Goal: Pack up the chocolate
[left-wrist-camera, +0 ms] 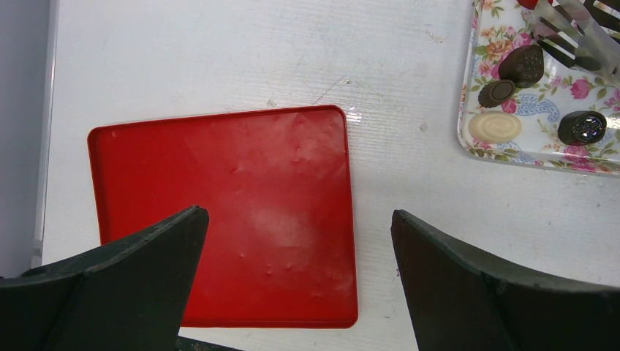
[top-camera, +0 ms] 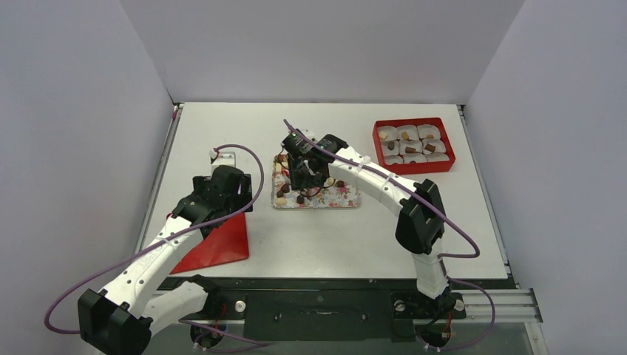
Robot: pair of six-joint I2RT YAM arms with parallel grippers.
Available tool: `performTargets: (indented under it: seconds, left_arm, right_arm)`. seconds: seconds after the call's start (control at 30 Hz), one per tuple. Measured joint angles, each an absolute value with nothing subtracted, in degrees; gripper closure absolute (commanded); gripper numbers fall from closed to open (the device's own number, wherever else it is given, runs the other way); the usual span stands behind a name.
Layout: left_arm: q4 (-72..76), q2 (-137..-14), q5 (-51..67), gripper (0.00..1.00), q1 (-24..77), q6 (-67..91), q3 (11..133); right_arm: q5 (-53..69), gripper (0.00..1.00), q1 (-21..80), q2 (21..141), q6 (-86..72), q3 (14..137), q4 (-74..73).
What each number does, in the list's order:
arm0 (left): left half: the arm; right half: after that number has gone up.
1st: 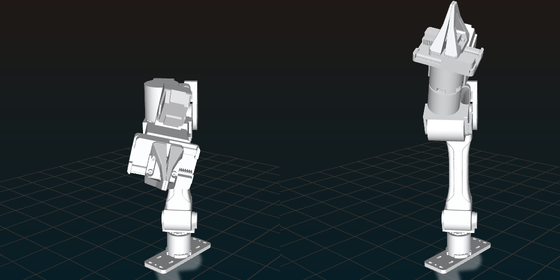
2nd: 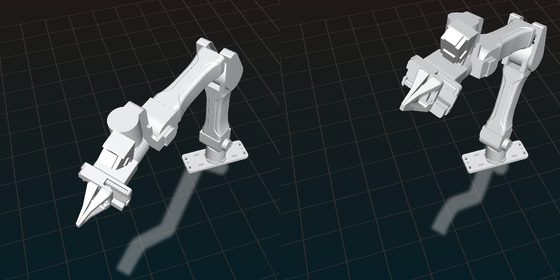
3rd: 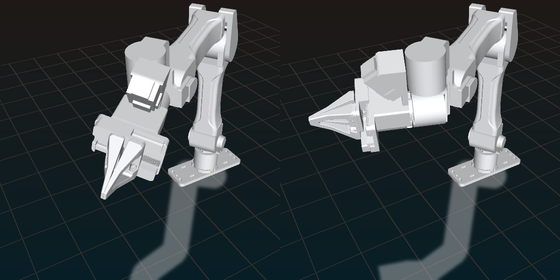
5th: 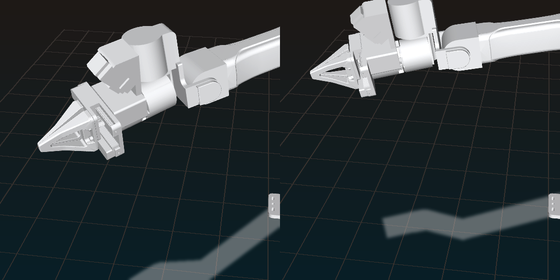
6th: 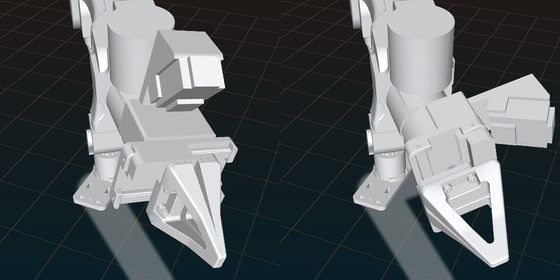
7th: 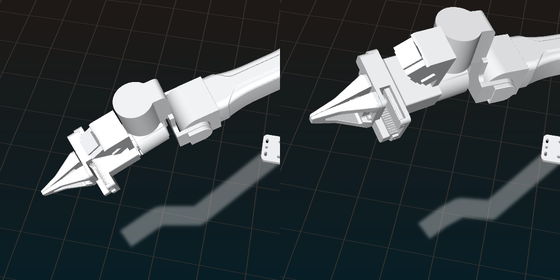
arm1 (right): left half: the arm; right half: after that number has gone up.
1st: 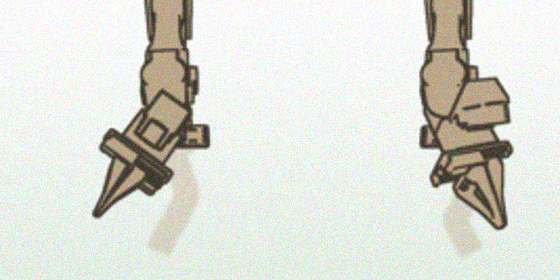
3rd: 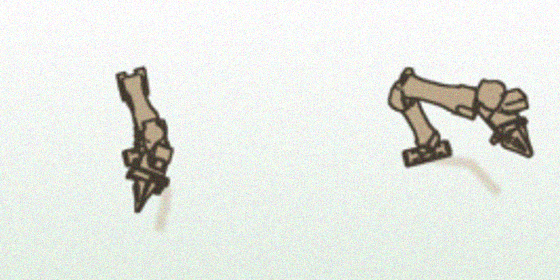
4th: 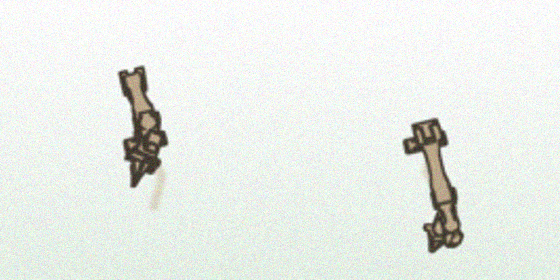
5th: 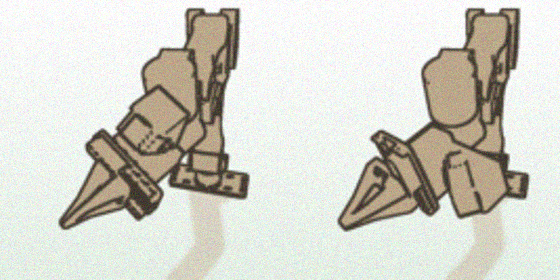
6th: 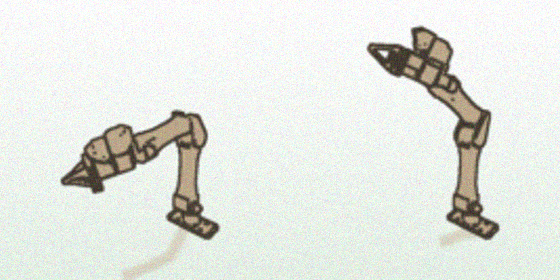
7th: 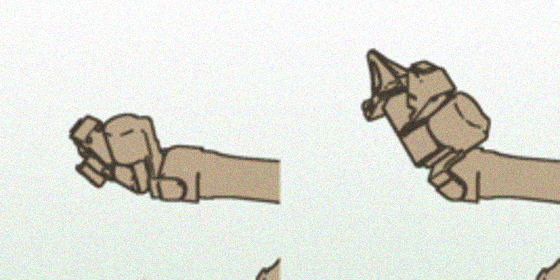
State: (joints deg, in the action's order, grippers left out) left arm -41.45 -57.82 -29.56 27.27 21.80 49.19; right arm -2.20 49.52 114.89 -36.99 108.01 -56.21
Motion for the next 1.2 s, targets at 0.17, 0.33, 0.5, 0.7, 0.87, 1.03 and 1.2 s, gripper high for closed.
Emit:
performTargets:
  seconds: [0.17, 0.33, 0.5, 0.7, 0.87, 1.03, 1.2]
  left_arm:
    - [-41.45, -57.82, -29.56, 0.04, 27.27, 21.80, 49.19]
    - [-41.45, -57.82, -29.56, 0.04, 27.27, 21.80, 49.19]
    - [-41.45, -57.82, -29.56, 0.04, 27.27, 21.80, 49.19]
    - [-41.45, -57.82, -29.56, 0.04, 27.27, 21.80, 49.19]
    - [-41.45, -57.82, -29.56, 0.04, 27.27, 21.80, 49.19]
    - [-41.45, -57.82, -29.56, 0.04, 27.27, 21.80, 49.19]
    - [-41.45, -57.82, -29.56, 0.04, 27.27, 21.80, 49.19]
  right_arm:
    - [-2.20, 0.66, 49.47, 115.00, -36.99, 108.01, -56.21]
    - [-2.17, 0.66, 49.39, 115.13, -36.99, 108.01, -56.18]
    - [-2.17, 0.66, 49.15, 115.66, -36.99, 108.01, -56.12]
    - [-2.15, 0.67, 49.10, 117.08, -36.99, 108.01, -55.61]
    - [-2.13, 0.68, 49.08, 117.54, -36.99, 108.01, -55.40]
    - [-2.15, 0.69, 49.06, 117.54, -36.99, 108.01, -55.29]
    - [-2.15, 0.70, 49.06, 117.54, -37.01, 108.01, -55.29]
